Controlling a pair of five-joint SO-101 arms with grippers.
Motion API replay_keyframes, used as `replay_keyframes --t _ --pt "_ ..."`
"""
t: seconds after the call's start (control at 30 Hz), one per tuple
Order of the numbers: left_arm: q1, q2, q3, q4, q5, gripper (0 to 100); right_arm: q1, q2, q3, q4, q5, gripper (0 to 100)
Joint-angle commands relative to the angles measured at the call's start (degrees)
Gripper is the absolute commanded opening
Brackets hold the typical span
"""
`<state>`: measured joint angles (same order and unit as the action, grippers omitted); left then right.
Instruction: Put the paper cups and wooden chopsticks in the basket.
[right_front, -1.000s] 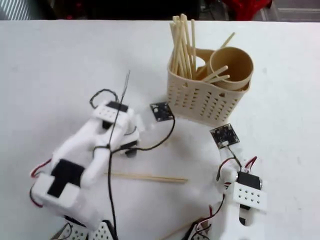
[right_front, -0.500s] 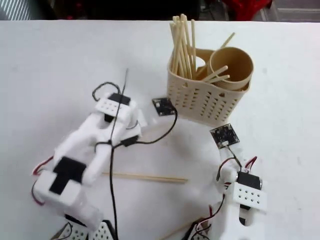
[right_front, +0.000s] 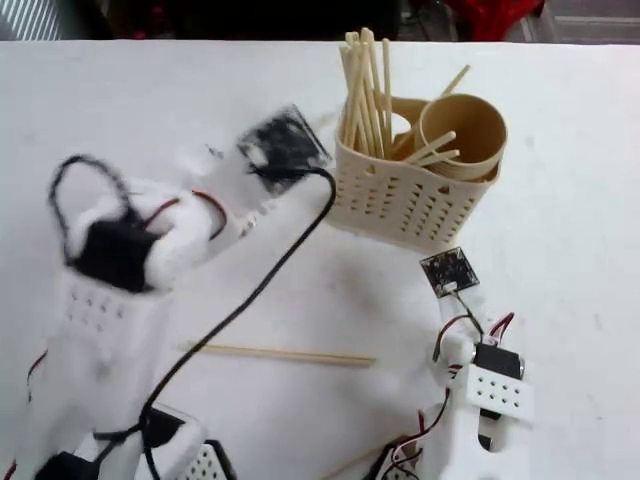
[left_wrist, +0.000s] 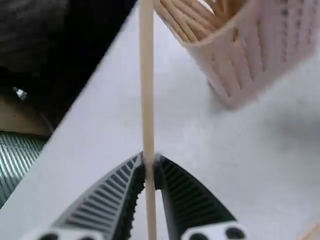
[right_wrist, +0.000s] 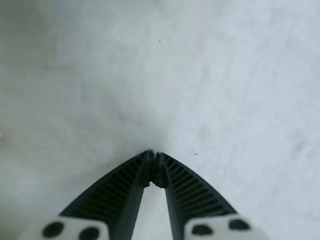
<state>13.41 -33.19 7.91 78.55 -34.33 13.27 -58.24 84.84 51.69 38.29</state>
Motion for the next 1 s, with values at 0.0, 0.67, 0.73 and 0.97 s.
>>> replay_keyframes --t 0.0,0.67,0.73,0.97 --pt "3.2 -1.5 -5.6 -9.5 11.7 2 -0.4 0.3 -2.0 -0.9 0.5 1.8" --pt "11.6 20.1 -7.3 -54.8 46.2 3 -0.4 0.3 -2.0 -0.9 0.6 1.8" --pt "11.5 21.5 -8.7 -54.7 46.4 3 -0.4 0.3 -2.0 -0.9 0.6 1.8" --pt "11.8 23.3 -14.3 -48.4 46.5 10 -0.4 0.3 -2.0 -0.9 0.5 1.8"
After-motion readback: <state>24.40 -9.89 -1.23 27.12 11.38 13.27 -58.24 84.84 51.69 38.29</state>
